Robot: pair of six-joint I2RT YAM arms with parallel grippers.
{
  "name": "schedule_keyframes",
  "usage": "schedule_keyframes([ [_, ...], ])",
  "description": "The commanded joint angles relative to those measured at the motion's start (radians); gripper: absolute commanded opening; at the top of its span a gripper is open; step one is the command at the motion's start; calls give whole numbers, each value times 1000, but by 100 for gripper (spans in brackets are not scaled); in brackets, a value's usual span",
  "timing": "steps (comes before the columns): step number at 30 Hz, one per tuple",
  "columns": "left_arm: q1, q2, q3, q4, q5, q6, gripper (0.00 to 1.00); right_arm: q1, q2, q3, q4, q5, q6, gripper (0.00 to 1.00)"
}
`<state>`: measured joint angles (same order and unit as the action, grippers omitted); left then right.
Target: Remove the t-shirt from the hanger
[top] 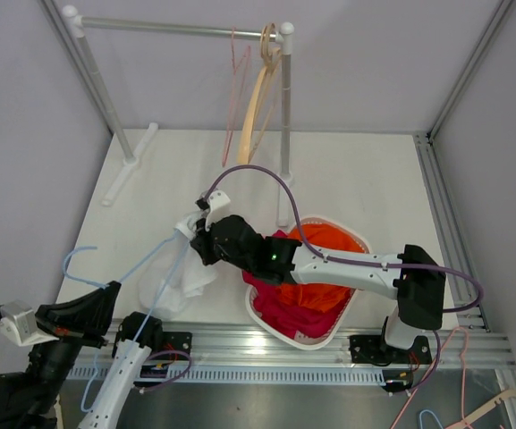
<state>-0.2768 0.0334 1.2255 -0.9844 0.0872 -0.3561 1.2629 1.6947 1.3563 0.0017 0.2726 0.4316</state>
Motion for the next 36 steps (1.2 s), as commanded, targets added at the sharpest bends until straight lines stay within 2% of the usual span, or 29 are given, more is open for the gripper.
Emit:
schedule_keyframes([
  [1,-13,-64,-31,1,31,-4,1,-7,-29,63,-51,97,-11,0],
  [6,-13,-176,-20,93,78,-56,1,-19,-24,112,-72,220,-13,0],
  [9,-15,-187,49,46,51,-63,1,-19,-24,161,-89,343,-31,0],
  [13,-15,-190,152,30,71,-35,1,-25,-38,185,-103,431,-42,0],
  [17,-16,-194,238,32,65,-23,1,-26,-79,152,-57,415,-54,0],
  [20,-18,-196,250,59,66,-29,1,-22,-136,173,-14,303,-126,0],
  [26,-18,-185,197,104,75,-53,1,111,-153,473,84,281,-566,0],
  [28,-18,-193,174,118,82,-70,1,147,-165,518,201,264,-742,0],
  [31,-18,-193,126,147,94,-87,1,162,-196,559,314,248,-900,0],
  [36,-16,-173,40,170,60,-81,1,161,-268,596,374,209,-1010,0],
])
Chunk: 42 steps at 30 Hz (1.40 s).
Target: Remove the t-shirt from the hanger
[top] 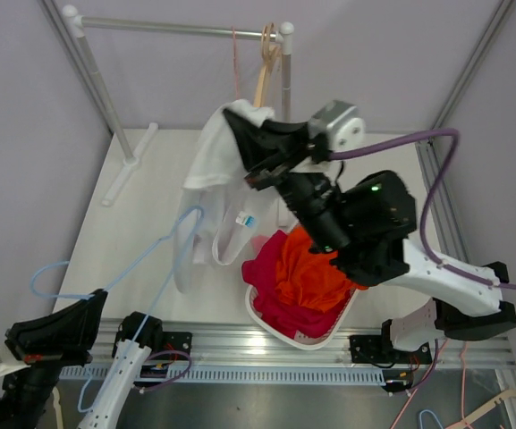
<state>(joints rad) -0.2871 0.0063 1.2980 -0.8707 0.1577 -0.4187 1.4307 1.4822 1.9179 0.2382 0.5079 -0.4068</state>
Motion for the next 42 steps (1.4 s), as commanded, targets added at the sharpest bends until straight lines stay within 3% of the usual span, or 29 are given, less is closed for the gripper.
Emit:
schedule_keyframes([
  [1,-6,-149,-67,67,-56,-22,1,-9,-69,33,145,-32,-187,0],
  [7,-6,-172,-213,160,-153,-58,1,-70,-161,13,171,-60,-211,0],
  [12,-9,-37,-214,116,-421,-66,1,-107,-244,-72,188,-49,-191,0],
  [19,-9,178,-201,269,-469,-37,1,-113,-402,-330,204,97,-152,0],
  [22,-9,268,-171,324,-461,-9,1,-112,-501,-474,162,180,-49,0],
  [28,-7,478,-97,386,-458,41,1,-116,-675,-770,-51,375,337,3],
  [31,-4,596,-28,377,-428,80,1,-122,-723,-888,-380,524,754,3],
  [32,5,631,13,363,-417,84,1,-124,-712,-913,-571,541,884,3],
  [33,14,693,32,349,-400,87,1,-131,-702,-977,-646,526,1106,3],
  [36,72,771,101,323,-265,72,1,-147,-617,-1127,-845,382,1468,3],
  [38,109,828,122,320,-184,52,1,-151,-567,-1207,-837,295,1557,1],
  [42,118,888,162,344,-176,66,1,-153,-441,-1388,-772,190,1701,0],
])
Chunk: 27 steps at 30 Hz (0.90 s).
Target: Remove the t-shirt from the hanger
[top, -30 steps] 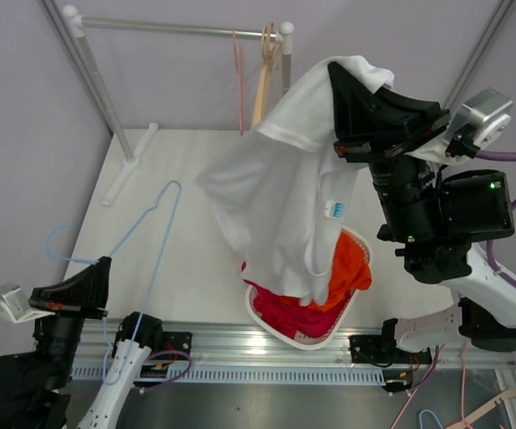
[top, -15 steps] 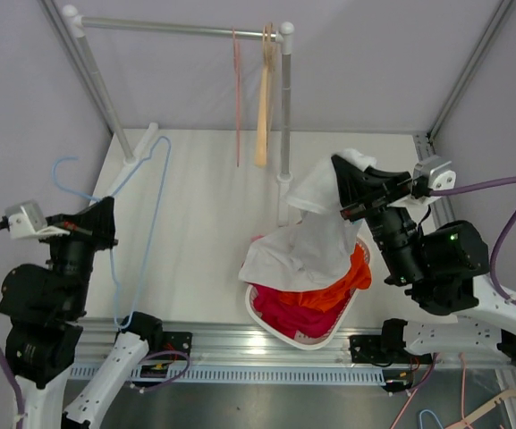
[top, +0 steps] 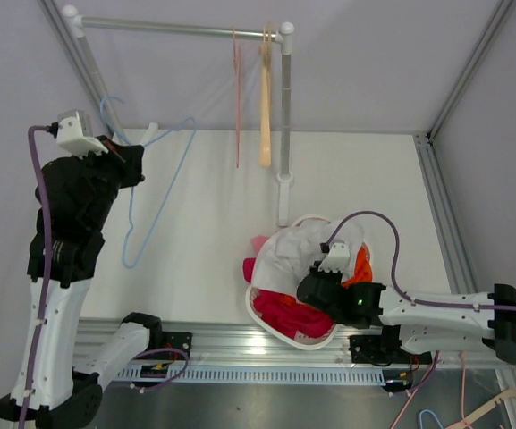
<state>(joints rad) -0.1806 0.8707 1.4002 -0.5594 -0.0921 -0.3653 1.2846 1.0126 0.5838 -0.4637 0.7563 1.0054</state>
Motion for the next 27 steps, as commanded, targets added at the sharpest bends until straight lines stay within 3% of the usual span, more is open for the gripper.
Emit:
schedule_keyframes([
  [1,10,62,72,32,71,19,1,-8,55,-120,-49,-69,324,0],
  [5,21,195,198,-17,78,51,1,-5,242,-235,91,-164,383,0],
  [7,27,238,267,-27,84,57,1,19,334,-237,83,-166,409,0],
  [12,55,324,345,-28,113,66,1,162,360,-73,-182,-23,516,0],
  [15,61,359,388,-45,127,68,1,199,347,37,-331,54,529,7],
  [18,62,378,430,-62,134,72,1,211,336,127,-455,100,544,21],
  [23,63,390,470,-74,135,85,1,226,346,296,-700,164,513,24],
  [26,63,419,511,-92,138,88,1,226,360,404,-848,193,521,53],
  [27,63,428,522,-103,140,88,1,228,365,424,-866,193,515,67],
])
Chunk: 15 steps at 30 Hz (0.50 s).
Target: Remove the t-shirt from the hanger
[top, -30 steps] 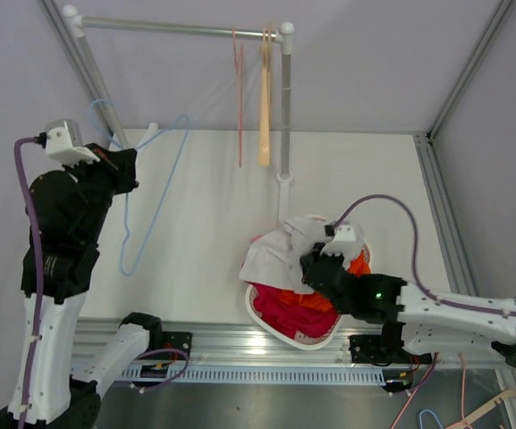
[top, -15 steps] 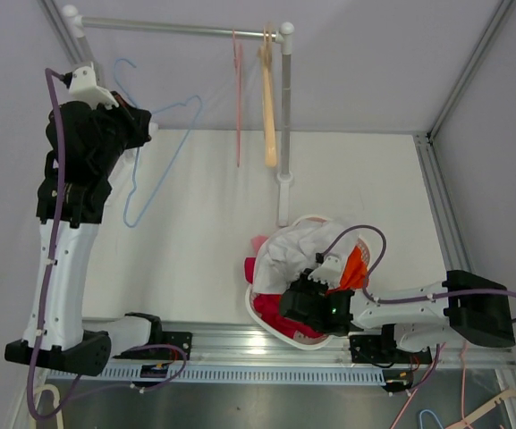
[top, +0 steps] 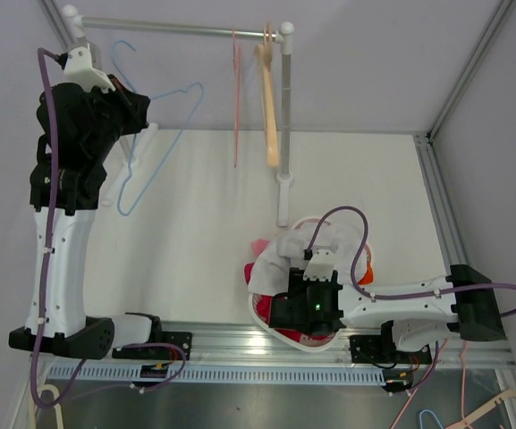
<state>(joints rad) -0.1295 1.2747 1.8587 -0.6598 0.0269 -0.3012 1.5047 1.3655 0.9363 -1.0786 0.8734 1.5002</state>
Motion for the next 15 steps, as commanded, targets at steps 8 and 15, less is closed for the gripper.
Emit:
schedule_keyframes([
  [8,11,86,137,-23,21,42,1,9,-92,196,-281,70,-79,89],
  [15,11,183,171,40,33,51,1,52,-203,286,-172,58,-268,99],
])
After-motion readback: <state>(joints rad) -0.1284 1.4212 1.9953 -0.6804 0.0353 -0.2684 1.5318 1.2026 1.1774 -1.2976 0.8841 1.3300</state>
